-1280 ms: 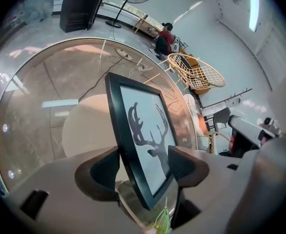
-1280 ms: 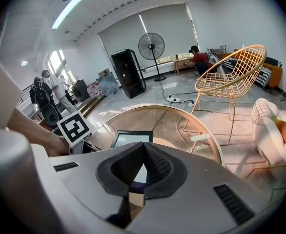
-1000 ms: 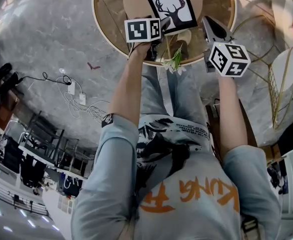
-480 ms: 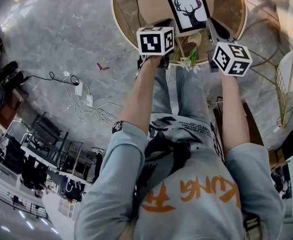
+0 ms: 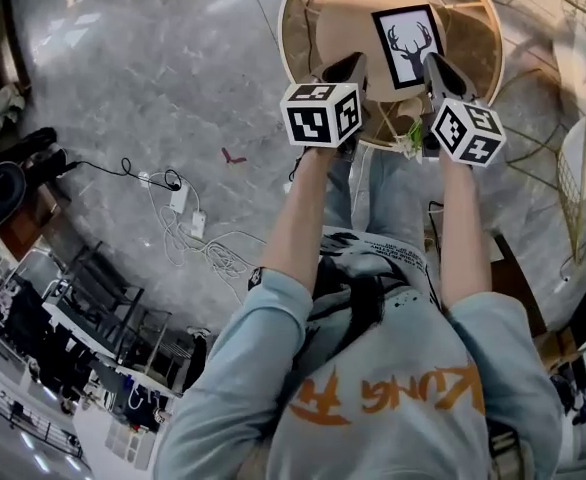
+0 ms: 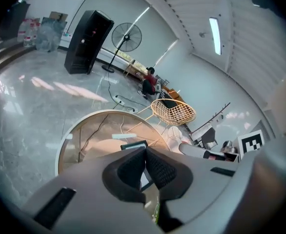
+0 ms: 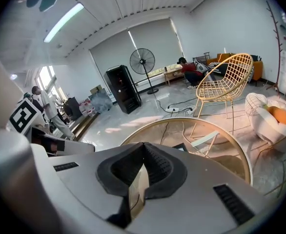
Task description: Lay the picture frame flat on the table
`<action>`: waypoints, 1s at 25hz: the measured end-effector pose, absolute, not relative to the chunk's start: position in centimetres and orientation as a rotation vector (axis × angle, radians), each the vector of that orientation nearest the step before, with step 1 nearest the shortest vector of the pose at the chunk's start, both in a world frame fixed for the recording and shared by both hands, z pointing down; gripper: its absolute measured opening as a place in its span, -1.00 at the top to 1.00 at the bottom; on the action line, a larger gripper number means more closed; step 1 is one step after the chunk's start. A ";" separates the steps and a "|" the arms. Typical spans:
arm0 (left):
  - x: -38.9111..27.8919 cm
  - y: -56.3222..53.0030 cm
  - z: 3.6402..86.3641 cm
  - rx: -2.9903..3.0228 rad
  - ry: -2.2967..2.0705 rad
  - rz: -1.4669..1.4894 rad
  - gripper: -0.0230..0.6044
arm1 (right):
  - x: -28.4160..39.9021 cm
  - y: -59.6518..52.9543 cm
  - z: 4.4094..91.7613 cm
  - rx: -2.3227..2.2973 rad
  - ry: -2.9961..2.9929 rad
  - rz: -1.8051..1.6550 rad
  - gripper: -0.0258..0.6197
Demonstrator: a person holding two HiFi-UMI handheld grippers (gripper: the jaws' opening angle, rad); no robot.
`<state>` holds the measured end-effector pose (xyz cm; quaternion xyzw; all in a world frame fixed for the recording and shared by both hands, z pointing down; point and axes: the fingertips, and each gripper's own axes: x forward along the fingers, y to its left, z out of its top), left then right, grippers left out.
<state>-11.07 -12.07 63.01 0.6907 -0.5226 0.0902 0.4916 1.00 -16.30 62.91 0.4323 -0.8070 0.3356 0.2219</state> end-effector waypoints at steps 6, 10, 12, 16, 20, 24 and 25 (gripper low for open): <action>-13.5 -12.1 55.0 1.834 -1.362 0.225 0.86 | -1.4 -14.6 56.2 1.267 -2.305 0.920 0.93; -14.4 -14.4 48.7 1.928 -1.396 0.114 0.86 | -2.3 -15.6 51.3 1.341 -2.367 0.901 0.93; -14.8 -15.7 45.4 1.994 -1.413 0.092 0.86 | -2.5 -16.5 48.7 1.389 -2.392 0.887 0.93; -15.8 -16.3 39.5 2.100 -1.484 0.087 0.86 | -2.3 -17.3 42.9 1.482 -2.462 0.833 0.93; -16.2 -16.3 35.9 2.164 -1.523 0.068 0.86 | -1.8 -18.2 38.0 1.541 -2.534 0.756 0.93; -16.0 -16.0 33.8 2.220 -1.549 0.061 0.86 | -2.0 -18.1 35.0 1.543 -2.560 0.641 0.93; -16.0 -16.2 33.3 2.238 -1.567 0.062 0.86 | -2.1 -18.2 34.4 1.540 -2.555 0.595 0.93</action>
